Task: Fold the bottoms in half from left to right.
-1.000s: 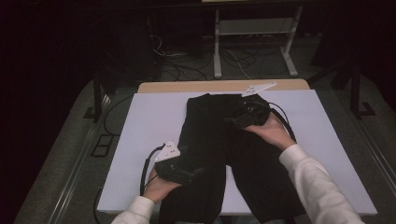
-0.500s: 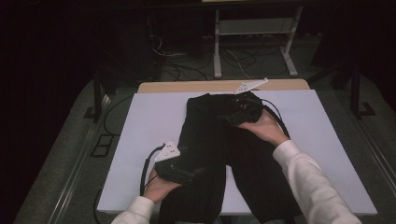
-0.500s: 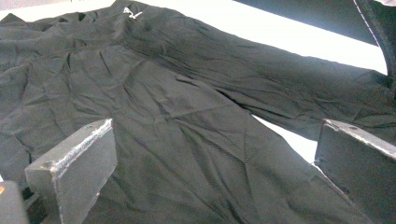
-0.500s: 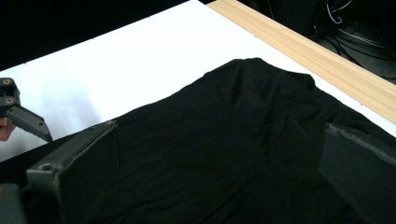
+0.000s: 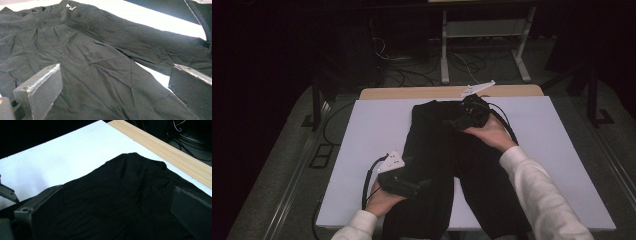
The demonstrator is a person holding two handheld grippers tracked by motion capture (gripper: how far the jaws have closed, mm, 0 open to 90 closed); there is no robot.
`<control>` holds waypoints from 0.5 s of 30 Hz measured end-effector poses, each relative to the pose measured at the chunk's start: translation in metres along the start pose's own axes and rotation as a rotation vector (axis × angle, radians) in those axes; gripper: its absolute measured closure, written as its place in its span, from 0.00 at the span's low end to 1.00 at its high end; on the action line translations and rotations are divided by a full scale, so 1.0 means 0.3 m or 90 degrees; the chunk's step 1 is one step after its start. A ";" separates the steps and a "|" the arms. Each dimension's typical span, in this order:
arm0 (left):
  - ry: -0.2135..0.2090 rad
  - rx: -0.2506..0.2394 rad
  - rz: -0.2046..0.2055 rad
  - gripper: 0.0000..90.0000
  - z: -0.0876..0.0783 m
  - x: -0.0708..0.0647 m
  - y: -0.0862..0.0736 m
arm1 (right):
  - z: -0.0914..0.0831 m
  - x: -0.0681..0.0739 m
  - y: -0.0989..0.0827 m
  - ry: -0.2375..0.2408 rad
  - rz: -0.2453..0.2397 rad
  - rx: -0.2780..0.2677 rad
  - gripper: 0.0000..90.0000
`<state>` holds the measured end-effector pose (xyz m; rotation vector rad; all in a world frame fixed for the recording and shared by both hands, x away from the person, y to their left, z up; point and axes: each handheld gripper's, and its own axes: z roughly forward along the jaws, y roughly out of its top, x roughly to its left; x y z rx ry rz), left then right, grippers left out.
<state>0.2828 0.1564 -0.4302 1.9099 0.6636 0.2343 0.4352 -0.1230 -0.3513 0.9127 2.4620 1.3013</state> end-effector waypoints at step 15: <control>-0.001 -0.001 -0.003 0.00 -0.003 0.000 0.000 | 0.071 -0.051 0.020 -0.018 0.025 0.002 0.00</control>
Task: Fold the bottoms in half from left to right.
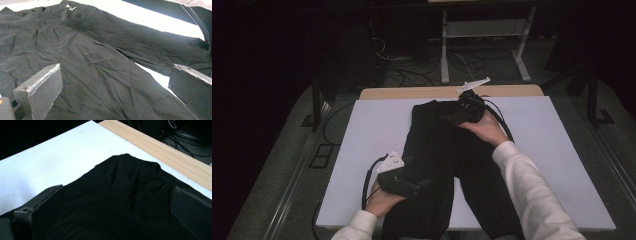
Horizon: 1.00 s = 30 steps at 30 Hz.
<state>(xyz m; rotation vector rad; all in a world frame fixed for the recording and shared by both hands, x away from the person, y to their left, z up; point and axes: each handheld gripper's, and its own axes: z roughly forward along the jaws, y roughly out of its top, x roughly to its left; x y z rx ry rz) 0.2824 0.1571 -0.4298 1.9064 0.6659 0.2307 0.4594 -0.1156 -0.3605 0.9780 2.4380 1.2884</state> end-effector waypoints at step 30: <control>-0.003 -0.010 -0.008 0.00 -0.008 0.000 0.001 | 0.143 0.006 0.067 -0.007 0.009 0.008 0.00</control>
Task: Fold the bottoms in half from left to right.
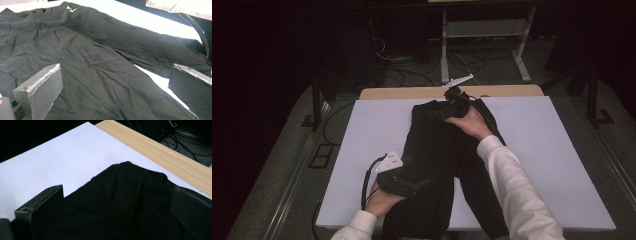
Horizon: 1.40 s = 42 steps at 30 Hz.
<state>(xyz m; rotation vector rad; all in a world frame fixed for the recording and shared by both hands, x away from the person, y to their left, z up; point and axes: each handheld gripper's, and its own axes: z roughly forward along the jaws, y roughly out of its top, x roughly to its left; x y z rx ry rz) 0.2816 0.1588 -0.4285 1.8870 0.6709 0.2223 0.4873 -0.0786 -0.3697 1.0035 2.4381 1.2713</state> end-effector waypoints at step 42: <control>0.008 -0.012 -0.008 0.00 -0.020 0.017 -0.002 | 0.189 0.043 0.065 -0.017 0.009 -0.004 0.00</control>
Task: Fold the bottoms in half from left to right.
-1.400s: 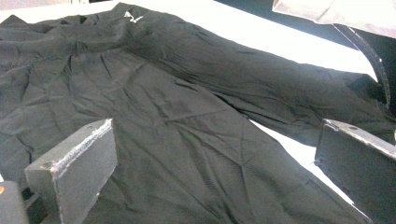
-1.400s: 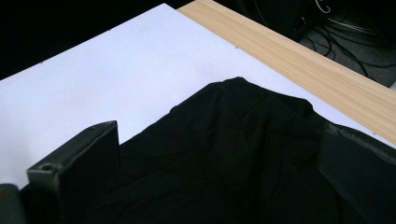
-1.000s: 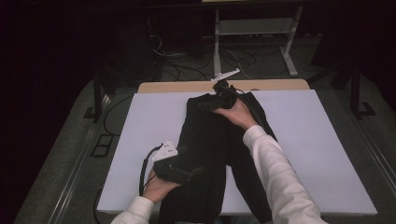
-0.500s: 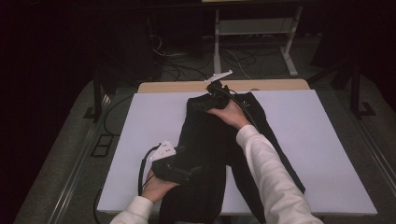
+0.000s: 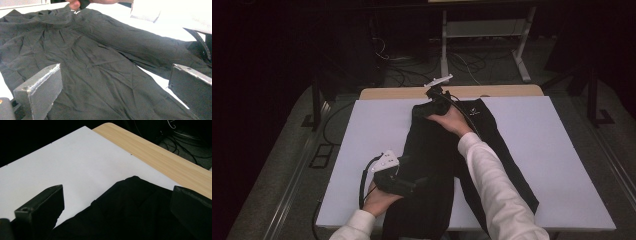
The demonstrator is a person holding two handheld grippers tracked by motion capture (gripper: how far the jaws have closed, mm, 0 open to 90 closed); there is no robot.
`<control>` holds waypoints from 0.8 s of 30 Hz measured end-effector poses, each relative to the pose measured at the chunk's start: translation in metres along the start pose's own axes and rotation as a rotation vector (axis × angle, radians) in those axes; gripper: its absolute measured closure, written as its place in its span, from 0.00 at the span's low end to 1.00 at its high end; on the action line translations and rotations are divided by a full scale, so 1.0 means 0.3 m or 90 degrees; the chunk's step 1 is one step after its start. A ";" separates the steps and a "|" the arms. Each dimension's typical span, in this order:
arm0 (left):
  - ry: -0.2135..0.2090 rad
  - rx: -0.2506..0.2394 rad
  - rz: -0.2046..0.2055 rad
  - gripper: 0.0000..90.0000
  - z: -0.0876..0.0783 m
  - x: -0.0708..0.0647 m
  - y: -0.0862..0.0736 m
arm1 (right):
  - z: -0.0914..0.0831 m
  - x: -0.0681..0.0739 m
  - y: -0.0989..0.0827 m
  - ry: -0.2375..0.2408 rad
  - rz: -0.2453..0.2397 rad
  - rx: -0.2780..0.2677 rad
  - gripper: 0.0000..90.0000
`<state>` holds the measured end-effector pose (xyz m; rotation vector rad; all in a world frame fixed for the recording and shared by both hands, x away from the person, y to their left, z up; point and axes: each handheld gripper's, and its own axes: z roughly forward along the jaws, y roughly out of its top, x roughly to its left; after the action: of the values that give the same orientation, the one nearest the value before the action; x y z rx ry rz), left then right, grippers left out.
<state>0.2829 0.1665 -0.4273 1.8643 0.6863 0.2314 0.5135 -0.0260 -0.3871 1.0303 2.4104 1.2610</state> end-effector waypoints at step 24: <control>0.003 -0.007 -0.005 0.00 -0.004 0.008 0.003 | 0.128 0.002 -0.004 0.000 0.008 0.019 0.00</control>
<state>0.2847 0.1686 -0.4263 1.8509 0.6939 0.2333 0.5315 -0.0019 -0.4112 1.0541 2.4332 1.2332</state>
